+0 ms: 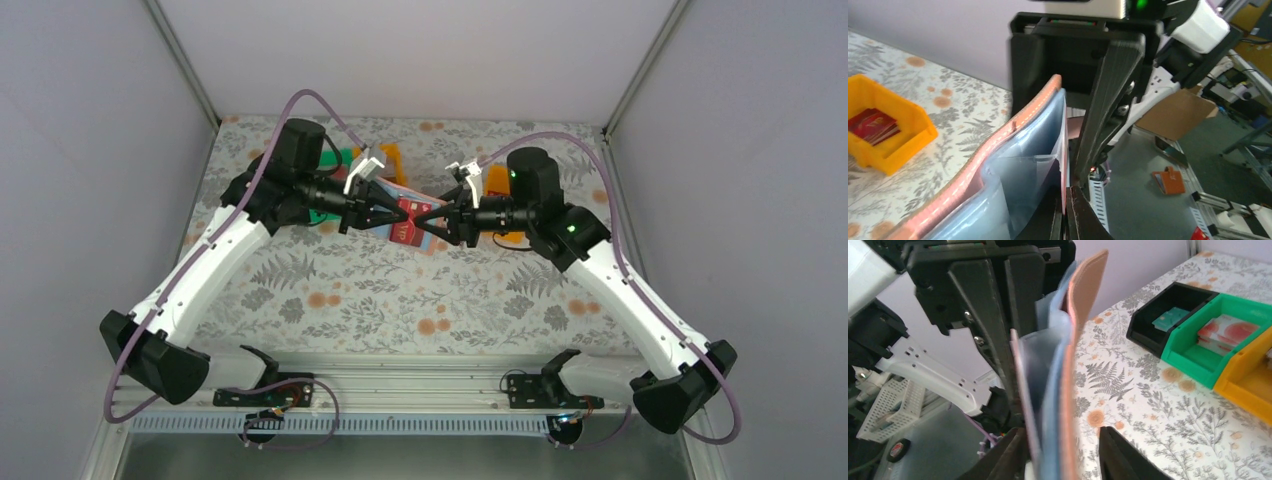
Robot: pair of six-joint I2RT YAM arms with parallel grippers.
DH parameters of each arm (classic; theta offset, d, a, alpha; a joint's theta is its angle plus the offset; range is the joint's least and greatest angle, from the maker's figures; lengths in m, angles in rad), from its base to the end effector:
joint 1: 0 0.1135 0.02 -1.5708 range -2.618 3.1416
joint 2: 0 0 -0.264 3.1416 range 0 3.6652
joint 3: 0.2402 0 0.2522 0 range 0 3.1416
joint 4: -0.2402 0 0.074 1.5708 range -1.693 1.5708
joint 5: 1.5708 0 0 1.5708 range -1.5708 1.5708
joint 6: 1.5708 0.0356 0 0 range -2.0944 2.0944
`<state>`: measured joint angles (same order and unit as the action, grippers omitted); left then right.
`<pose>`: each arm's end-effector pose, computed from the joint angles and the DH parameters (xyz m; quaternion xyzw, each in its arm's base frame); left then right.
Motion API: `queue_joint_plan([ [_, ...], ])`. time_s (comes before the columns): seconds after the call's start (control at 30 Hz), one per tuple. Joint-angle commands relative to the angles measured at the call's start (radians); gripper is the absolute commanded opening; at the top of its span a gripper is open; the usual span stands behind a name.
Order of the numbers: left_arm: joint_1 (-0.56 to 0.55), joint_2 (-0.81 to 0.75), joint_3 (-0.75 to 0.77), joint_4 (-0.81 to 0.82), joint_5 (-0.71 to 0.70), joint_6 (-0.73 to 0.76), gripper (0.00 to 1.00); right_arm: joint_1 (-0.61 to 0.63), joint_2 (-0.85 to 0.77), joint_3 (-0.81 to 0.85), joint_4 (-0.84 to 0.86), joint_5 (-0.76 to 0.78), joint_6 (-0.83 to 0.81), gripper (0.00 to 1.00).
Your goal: Take the credit cards out of the card holder
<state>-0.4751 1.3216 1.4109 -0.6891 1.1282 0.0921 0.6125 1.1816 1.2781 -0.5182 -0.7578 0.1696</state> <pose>0.2229 -0.1508 0.4006 0.4487 0.6477 -0.5393 0.2971 0.1896 0.1632 0.4002 -0.3674 0.7167 0.4795 0.3484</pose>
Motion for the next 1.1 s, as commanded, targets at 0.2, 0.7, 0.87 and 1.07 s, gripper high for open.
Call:
queue_joint_plan([
  [0.2,0.018,-0.024,-0.002,0.045,0.106,-0.01,0.02,-0.023,-0.068,-0.128,0.086,-0.069,0.003,0.38],
  [0.7,0.066,-0.021,-0.018,-0.001,0.145,0.043,0.3,-0.053,-0.095,-0.109,0.077,-0.121,-0.031,0.04],
  [0.87,0.07,-0.017,-0.038,0.015,0.159,0.033,0.25,-0.057,-0.083,-0.106,0.079,-0.151,-0.031,0.04],
  [1.07,0.057,0.005,-0.028,0.037,0.136,0.013,0.23,-0.058,-0.059,-0.084,0.075,-0.184,-0.041,0.04],
])
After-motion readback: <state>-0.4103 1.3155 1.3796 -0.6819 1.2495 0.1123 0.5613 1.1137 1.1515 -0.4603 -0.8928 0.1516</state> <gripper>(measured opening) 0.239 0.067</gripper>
